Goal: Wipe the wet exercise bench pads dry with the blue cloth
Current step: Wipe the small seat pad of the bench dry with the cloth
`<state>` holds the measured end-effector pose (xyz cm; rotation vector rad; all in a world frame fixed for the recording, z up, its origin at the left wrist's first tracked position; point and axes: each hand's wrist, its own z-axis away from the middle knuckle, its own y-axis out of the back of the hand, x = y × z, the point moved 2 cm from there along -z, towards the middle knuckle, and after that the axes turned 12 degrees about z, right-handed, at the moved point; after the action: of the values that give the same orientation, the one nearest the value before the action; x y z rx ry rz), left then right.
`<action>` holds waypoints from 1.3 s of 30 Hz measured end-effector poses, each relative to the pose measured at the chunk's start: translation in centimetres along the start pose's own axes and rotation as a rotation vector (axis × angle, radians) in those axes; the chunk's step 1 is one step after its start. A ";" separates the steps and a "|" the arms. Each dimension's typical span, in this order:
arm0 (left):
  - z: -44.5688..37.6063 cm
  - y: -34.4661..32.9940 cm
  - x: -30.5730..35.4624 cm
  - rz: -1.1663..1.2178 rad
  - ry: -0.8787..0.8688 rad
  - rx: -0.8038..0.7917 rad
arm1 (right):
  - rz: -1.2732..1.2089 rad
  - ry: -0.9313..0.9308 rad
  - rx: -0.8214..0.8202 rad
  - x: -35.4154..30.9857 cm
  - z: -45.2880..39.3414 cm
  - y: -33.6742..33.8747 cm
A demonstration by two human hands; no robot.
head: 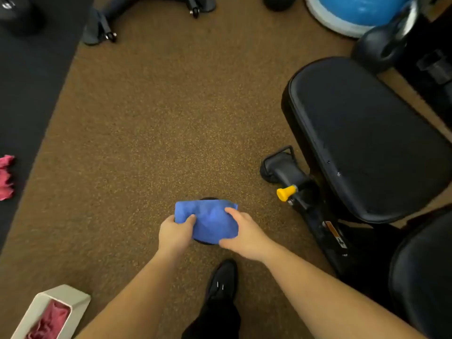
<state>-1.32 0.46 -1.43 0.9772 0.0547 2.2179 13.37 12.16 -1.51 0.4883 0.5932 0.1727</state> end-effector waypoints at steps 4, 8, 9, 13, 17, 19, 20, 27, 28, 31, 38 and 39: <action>3.5 -1.9 4.5 -0.013 -0.240 -0.092 | 0.020 0.134 -0.004 -0.4 0.9 1.8; 8.3 -4.8 10.7 0.129 -0.325 -0.238 | -0.067 0.288 0.272 -2.2 3.3 6.6; 9.4 -5.3 12.4 0.153 -0.349 -0.249 | -0.088 0.312 0.346 -2.7 4.2 8.2; 13.0 -7.0 19.3 0.270 -0.407 -0.364 | -0.229 0.372 0.497 -4.6 8.9 15.3; 15.6 -9.5 25.8 0.452 -0.258 -0.593 | -0.335 0.409 0.657 -5.0 12.9 22.0; 16.8 -11.1 29.0 0.468 -0.251 -0.673 | -0.331 0.443 0.724 -4.8 14.1 25.5; 17.1 -12.0 30.4 0.457 -0.263 -0.714 | -0.342 0.449 0.754 -4.5 14.6 27.2; 13.2 -18.2 35.7 -0.080 -0.636 -0.613 | -0.439 0.239 0.952 2.5 17.2 39.0; 12.0 -18.8 36.1 -0.199 -0.711 -0.567 | -0.389 0.186 0.949 3.8 17.3 40.4; 8.7 -20.4 36.2 -0.532 -0.793 -0.550 | -0.057 -0.080 0.917 9.4 16.1 43.2; 5.3 -23.7 35.1 -0.812 -0.670 -0.691 | 0.132 -0.375 0.278 14.3 10.6 36.2; 5.1 -23.9 35.3 -0.817 -0.665 -0.681 | 0.148 -0.420 0.293 13.7 10.2 35.6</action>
<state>-0.47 39.01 17.33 0.9924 -0.4842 0.9851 29.83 43.28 16.46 0.8288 0.1688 0.1186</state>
